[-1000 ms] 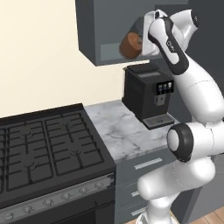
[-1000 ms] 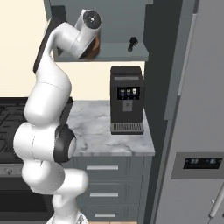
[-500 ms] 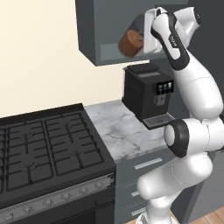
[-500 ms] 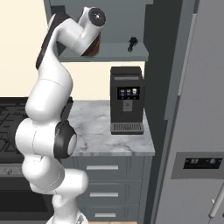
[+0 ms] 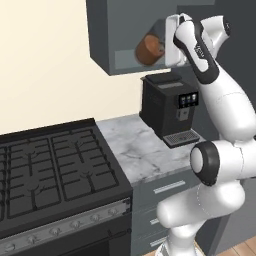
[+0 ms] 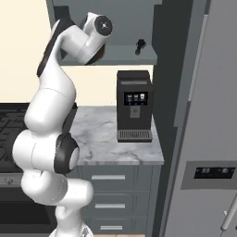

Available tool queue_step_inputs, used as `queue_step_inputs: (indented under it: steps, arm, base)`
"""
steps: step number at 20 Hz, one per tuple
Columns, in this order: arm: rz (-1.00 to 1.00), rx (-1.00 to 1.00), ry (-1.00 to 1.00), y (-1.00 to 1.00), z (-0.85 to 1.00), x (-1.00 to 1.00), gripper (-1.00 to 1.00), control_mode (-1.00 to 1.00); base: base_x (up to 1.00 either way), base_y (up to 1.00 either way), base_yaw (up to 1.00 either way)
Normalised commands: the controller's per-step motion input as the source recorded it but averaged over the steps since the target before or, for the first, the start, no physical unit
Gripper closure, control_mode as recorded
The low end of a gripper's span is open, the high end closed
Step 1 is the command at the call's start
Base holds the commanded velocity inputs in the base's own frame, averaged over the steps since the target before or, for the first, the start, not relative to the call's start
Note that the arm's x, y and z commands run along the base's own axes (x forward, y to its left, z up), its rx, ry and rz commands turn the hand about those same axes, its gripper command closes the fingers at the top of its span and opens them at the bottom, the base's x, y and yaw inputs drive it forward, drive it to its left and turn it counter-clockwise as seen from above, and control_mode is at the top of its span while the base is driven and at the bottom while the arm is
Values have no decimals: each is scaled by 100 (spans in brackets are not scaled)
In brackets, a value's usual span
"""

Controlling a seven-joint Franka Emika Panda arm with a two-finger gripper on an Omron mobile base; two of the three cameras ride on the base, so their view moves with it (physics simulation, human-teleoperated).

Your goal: Pick the jar and candle from the dining table and place them in the open cabinet. Close the cabinet after placing the objects.

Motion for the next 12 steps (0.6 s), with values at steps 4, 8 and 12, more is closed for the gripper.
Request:
queue_step_inputs:
  steps: [4, 8, 12]
  arm:
    - [0, -4, -3, 3, -31, 0, 100, -100]
    - [0, -5, -3, 5, -28, 2, 100, -100]
    - [0, -3, 0, 11, -30, 26, -100, -100]
  base:
    - [0, 0, 0]
    - [0, 0, 0]
    - [0, 0, 0]
